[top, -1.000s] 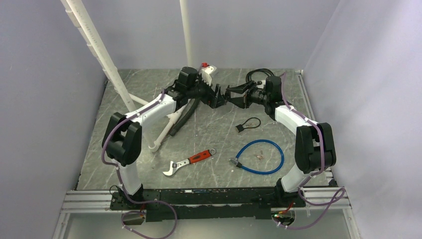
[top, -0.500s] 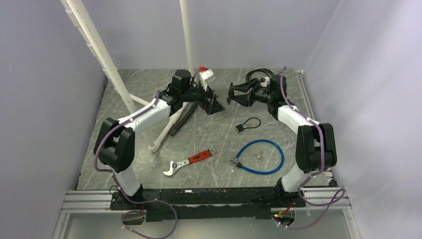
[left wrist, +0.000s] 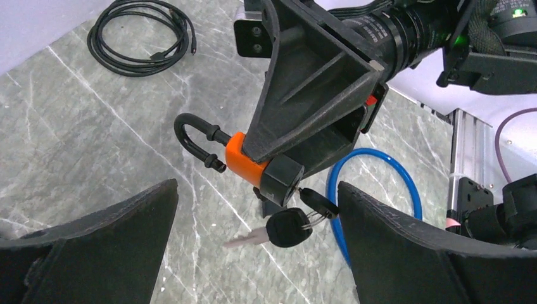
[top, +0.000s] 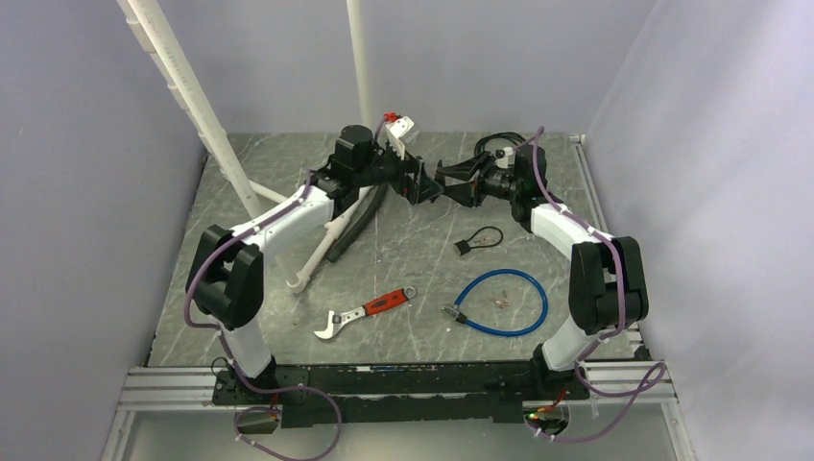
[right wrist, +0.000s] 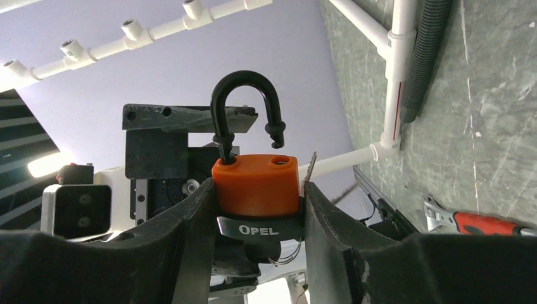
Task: Lock with the key
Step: Insert the key into the lock, then lock the lock.
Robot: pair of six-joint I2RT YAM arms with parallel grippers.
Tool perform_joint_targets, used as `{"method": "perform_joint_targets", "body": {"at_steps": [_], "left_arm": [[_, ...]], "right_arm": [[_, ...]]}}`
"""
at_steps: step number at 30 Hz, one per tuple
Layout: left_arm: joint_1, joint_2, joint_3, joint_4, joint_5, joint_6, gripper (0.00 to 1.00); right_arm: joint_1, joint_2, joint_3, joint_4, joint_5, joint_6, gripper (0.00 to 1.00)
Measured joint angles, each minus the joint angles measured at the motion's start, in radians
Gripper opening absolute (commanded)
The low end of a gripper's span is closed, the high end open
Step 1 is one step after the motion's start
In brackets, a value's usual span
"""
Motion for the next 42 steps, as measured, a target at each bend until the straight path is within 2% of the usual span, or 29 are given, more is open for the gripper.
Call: {"method": "perform_joint_targets", "body": {"at_steps": [6, 10, 16, 19, 22, 26, 28, 31, 34, 37, 42], "left_arm": [[0.006, 0.026, 0.024, 0.003, 0.018, -0.011, 0.99], [0.035, 0.0, -0.016, 0.029, 0.129, 0.021, 0.99], [0.083, -0.141, -0.025, -0.213, 0.297, 0.269, 0.98], [0.094, -0.238, -0.025, -0.364, 0.333, 0.431, 0.95], [0.1, -0.298, -0.019, -0.487, 0.354, 0.572, 0.91], [0.1, -0.309, -0.011, -0.571, 0.35, 0.688, 0.86], [0.101, -0.307, -0.011, -0.591, 0.349, 0.719, 0.8], [0.102, -0.298, 0.01, -0.601, 0.351, 0.752, 0.68], [0.103, -0.294, 0.021, -0.598, 0.353, 0.776, 0.6], [0.102, -0.294, 0.021, -0.599, 0.37, 0.814, 0.55], [0.078, -0.286, 0.033, -0.676, 0.417, 0.921, 0.61]], "right_arm": [[-0.004, 0.0, 0.0, 0.009, 0.012, -0.003, 0.0], [-0.002, 0.0, 0.002, 0.019, -0.015, -0.025, 0.0], [-0.01, 0.029, 0.105, 0.003, -0.158, -0.196, 0.0], [-0.009, 0.04, 0.187, -0.08, -0.245, -0.348, 0.0], [0.005, 0.043, 0.282, -0.304, -0.309, -0.593, 0.0], [0.045, 0.086, 0.459, -0.738, -0.373, -1.03, 0.0], [0.068, 0.135, 0.565, -1.01, -0.394, -1.3, 0.0], [0.098, 0.193, 0.632, -1.31, -0.4, -1.603, 0.0], [0.124, 0.227, 0.631, -1.531, -0.397, -1.798, 0.0], [0.146, 0.233, 0.61, -1.643, -0.399, -1.904, 0.0], [0.167, 0.232, 0.599, -1.687, -0.409, -1.942, 0.0]]}}
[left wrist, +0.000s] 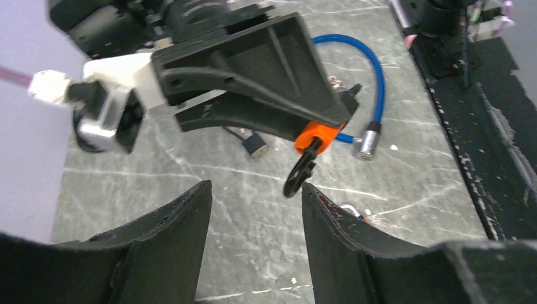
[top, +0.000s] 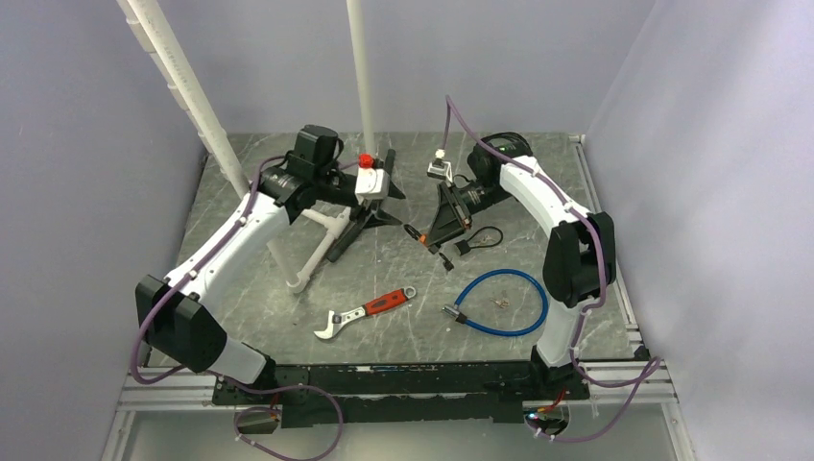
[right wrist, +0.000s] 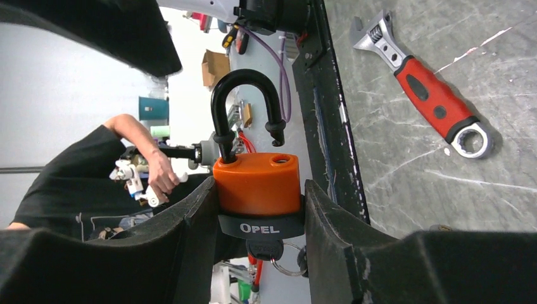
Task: Lock with the key
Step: Lock the lock.
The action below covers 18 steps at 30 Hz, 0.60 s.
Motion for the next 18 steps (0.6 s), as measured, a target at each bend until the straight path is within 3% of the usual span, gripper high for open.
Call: {"method": "perform_joint_targets", "body": {"at_steps": [5, 10, 13, 18], "left_arm": [[-0.055, 0.019, 0.006, -0.119, 0.021, 0.125, 0.63], [-0.1, 0.027, 0.006, -0.184, 0.018, 0.187, 0.54], [-0.118, 0.027, 0.006, -0.189, 0.008, 0.202, 0.43], [-0.138, 0.031, 0.006, -0.191, -0.023, 0.227, 0.08]], "right_arm": [[0.004, -0.006, -0.011, 0.0, -0.008, -0.002, 0.0], [0.013, -0.024, -0.011, -0.002, -0.008, -0.007, 0.0], [0.026, -0.029, -0.011, -0.011, -0.007, -0.021, 0.0], [0.042, -0.031, -0.011, -0.035, -0.006, -0.048, 0.0]]}}
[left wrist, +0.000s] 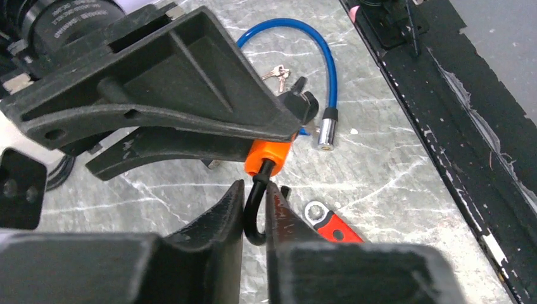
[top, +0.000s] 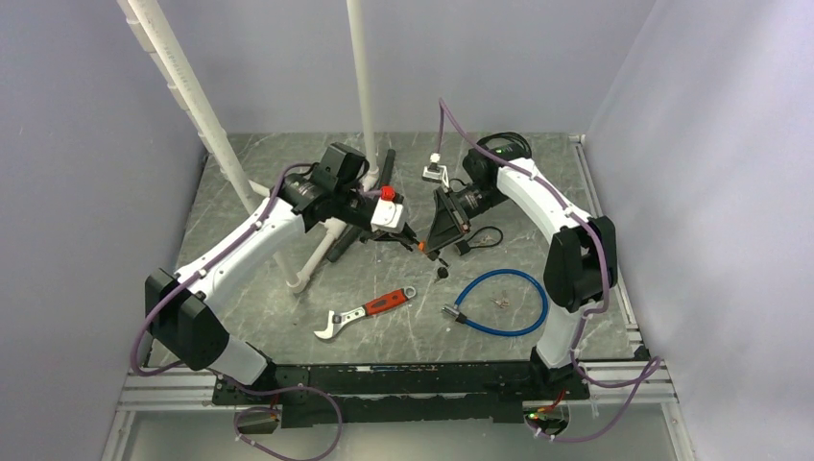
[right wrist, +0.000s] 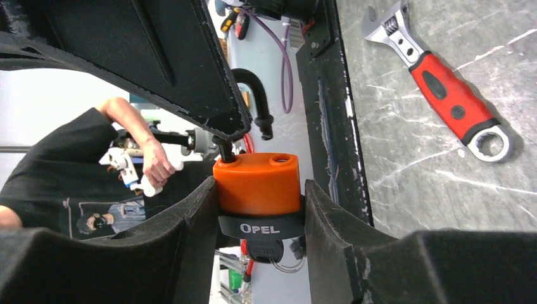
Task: Lock with the key
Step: Lock the lock.
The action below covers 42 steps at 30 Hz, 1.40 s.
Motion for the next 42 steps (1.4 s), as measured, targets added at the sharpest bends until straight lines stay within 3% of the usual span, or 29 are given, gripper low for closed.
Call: {"method": "perform_joint_targets", "body": {"at_steps": [2, 3, 4, 5, 11, 17, 21, 26, 34, 39, 42], "left_arm": [[-0.004, 0.001, 0.0, -0.013, 0.0, 0.001, 0.0], [-0.006, 0.001, 0.0, -0.014, -0.004, -0.004, 0.0], [-0.008, 0.001, -0.002, -0.008, -0.008, -0.01, 0.0], [-0.008, 0.0, -0.008, 0.0, -0.012, -0.018, 0.0], [-0.017, -0.034, -0.08, 0.13, -0.037, -0.168, 0.0], [-0.013, -0.053, -0.119, 0.251, -0.12, -0.38, 0.0], [-0.002, -0.052, -0.117, 0.294, -0.145, -0.491, 0.0], [0.011, -0.039, -0.089, 0.311, -0.158, -0.553, 0.0], [0.029, -0.037, -0.053, 0.316, -0.102, -0.565, 0.0], [0.041, -0.037, -0.051, 0.355, -0.046, -0.563, 0.0], [0.046, -0.037, -0.051, 0.39, -0.019, -0.567, 0.0]], "right_arm": [[0.001, 0.0, 0.0, -0.008, 0.01, -0.015, 0.01], [0.0, 0.0, 0.0, -0.012, 0.01, -0.024, 0.15], [-0.005, -0.002, 0.0, -0.016, 0.011, -0.036, 0.37], [-0.008, -0.003, 0.002, -0.016, 0.016, -0.047, 0.46], [-0.049, -0.083, -0.014, 0.069, 0.054, -0.035, 0.62], [-0.243, -0.43, -0.205, 0.583, 0.09, 0.27, 0.85], [-0.28, -0.601, -0.274, 0.842, 0.162, 0.324, 0.99], [-0.273, -0.757, -0.409, 1.004, 0.207, 0.274, 0.98], [-0.197, -0.775, -0.458, 1.007, 0.224, 0.203, 0.98], [-0.122, -0.805, -0.525, 1.0, 0.225, 0.106, 0.86], [-0.121, -0.756, -0.496, 0.972, 0.218, 0.054, 0.83]]}}
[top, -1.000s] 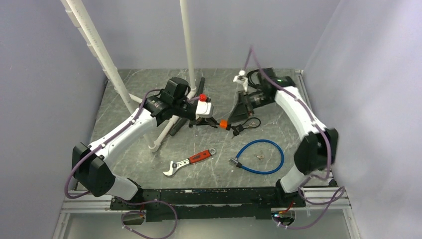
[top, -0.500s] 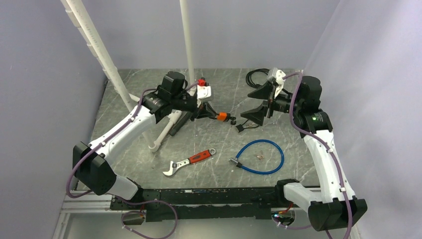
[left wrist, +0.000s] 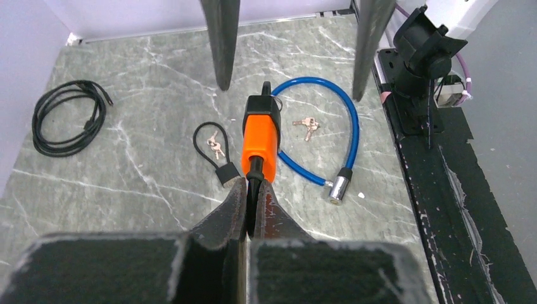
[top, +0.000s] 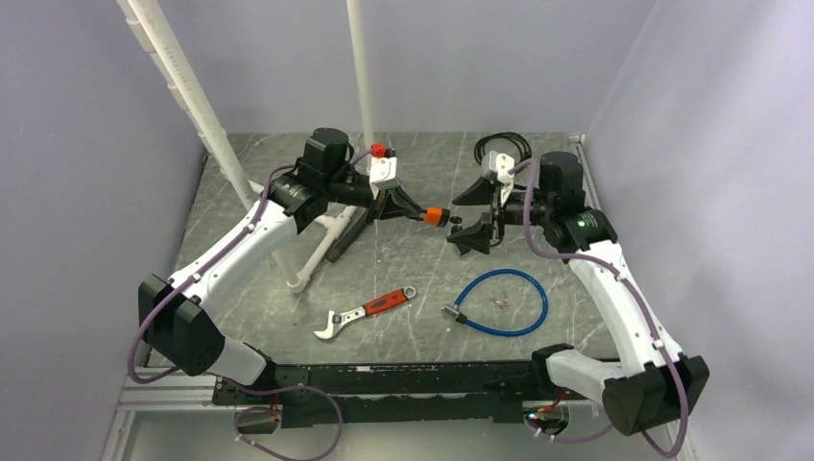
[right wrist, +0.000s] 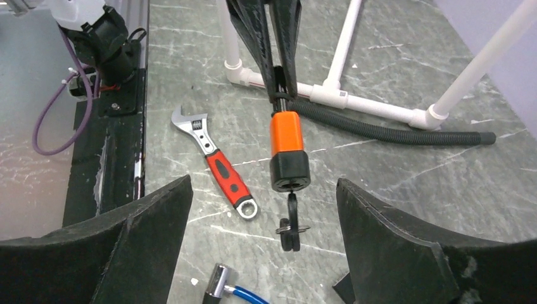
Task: Lock with the key
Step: Lock the lock.
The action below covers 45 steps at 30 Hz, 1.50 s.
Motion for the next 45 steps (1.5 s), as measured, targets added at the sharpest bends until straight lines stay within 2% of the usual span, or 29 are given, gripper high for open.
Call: {"method": "perform_joint_targets", "body": {"at_steps": [5, 17, 22, 25, 26, 27, 28, 29, 31, 35, 38, 42, 45], "left_arm": [[0.003, -0.001, 0.0, 0.043, 0.03, -0.002, 0.0], [0.003, -0.002, 0.0, 0.087, 0.056, -0.039, 0.0], [0.003, -0.002, 0.0, 0.106, 0.057, -0.055, 0.0], [0.003, -0.002, 0.0, 0.106, 0.061, -0.056, 0.0], [0.003, -0.002, 0.0, 0.106, 0.065, -0.055, 0.1], [0.003, -0.002, 0.001, 0.103, 0.065, -0.053, 0.32], [0.003, -0.002, 0.005, 0.095, 0.065, -0.045, 0.49], [0.003, 0.001, 0.017, 0.072, 0.064, -0.033, 0.57], [0.004, 0.012, 0.056, 0.014, 0.064, 0.01, 0.57], [0.013, 0.043, 0.153, -0.12, 0.065, 0.063, 0.51], [0.029, 0.045, 0.166, -0.183, 0.064, 0.088, 0.44], [0.041, 0.055, 0.166, -0.239, 0.056, 0.112, 0.46], [0.041, 0.069, 0.166, -0.251, 0.053, 0.115, 0.36]], "right_arm": [[0.001, 0.066, 0.012, -0.024, -0.004, -0.045, 0.79], [0.065, 0.101, 0.0, 0.035, -0.046, -0.071, 0.57], [0.065, 0.14, 0.004, 0.035, -0.048, -0.079, 0.42], [0.065, 0.142, 0.004, 0.048, -0.04, -0.066, 0.19], [0.064, 0.142, 0.004, 0.058, -0.038, -0.053, 0.09], [0.063, 0.142, 0.004, 0.064, -0.035, -0.039, 0.0], [0.063, 0.142, 0.004, 0.068, -0.033, -0.026, 0.0], [0.063, 0.142, 0.004, 0.072, -0.03, -0.018, 0.0], [0.064, 0.142, 0.006, 0.072, -0.024, -0.006, 0.0], [0.064, 0.141, 0.012, 0.067, -0.011, -0.001, 0.0], [0.062, 0.136, 0.012, 0.057, -0.006, -0.001, 0.0], [0.06, 0.127, 0.012, 0.051, -0.006, -0.003, 0.0], [0.056, 0.125, 0.012, 0.049, -0.008, -0.011, 0.0]]}}
